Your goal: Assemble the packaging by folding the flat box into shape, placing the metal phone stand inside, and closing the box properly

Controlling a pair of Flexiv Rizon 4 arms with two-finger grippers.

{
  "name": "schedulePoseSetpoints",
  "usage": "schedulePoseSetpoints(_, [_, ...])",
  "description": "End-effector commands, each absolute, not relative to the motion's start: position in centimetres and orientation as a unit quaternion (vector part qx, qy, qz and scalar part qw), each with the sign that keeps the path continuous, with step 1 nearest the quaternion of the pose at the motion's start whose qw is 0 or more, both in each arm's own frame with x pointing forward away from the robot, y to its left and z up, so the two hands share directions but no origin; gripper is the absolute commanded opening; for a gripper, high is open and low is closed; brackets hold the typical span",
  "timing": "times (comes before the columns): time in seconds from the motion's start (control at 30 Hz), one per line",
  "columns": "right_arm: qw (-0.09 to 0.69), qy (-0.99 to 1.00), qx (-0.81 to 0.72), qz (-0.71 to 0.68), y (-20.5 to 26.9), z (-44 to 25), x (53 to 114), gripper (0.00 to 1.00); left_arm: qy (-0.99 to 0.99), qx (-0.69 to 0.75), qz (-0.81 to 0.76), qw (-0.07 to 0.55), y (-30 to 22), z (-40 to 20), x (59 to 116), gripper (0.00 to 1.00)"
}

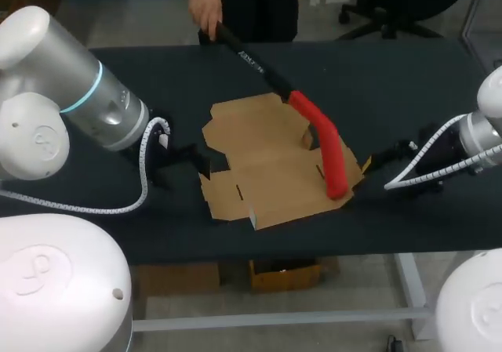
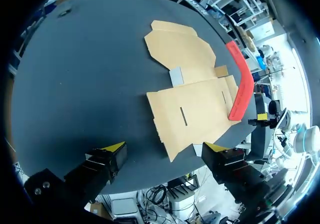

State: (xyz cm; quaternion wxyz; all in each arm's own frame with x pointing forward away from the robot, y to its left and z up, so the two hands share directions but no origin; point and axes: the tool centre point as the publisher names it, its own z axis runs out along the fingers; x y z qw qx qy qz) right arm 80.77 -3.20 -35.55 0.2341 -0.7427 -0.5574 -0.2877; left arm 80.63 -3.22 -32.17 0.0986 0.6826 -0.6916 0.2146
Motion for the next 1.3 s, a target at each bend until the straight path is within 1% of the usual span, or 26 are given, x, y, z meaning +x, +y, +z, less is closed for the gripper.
schedulePoseSetpoints(0.03, [0.273,-0.540,-0.720,-0.339,-4.4,-34.6,80.4,1.00,-0.689,0.685,0.217,0.094,-2.3,-31.0,79.8,1.00])
schedulePoseSetpoints(0.27, [0.283,-0.538,-0.717,-0.341,-5.5,-33.6,80.6,1.00,-0.686,0.689,0.218,0.091,-1.4,-29.7,79.1,1.00])
schedulePoseSetpoints(0.43, [0.306,-0.556,-0.695,-0.338,-6.5,-33.3,80.9,1.00,-0.688,0.686,0.216,0.098,-0.9,-29.4,79.1,1.00])
schedulePoseSetpoints(0.57, [0.306,-0.556,-0.695,-0.338,-6.5,-33.3,80.9,1.00,-0.687,0.690,0.202,0.104,-0.3,-29.4,79.5,1.00])
schedulePoseSetpoints(1.3, [0.306,-0.556,-0.695,-0.338,-6.5,-33.3,80.9,1.00,-0.687,0.690,0.202,0.104,-0.3,-29.4,79.5,1.00])
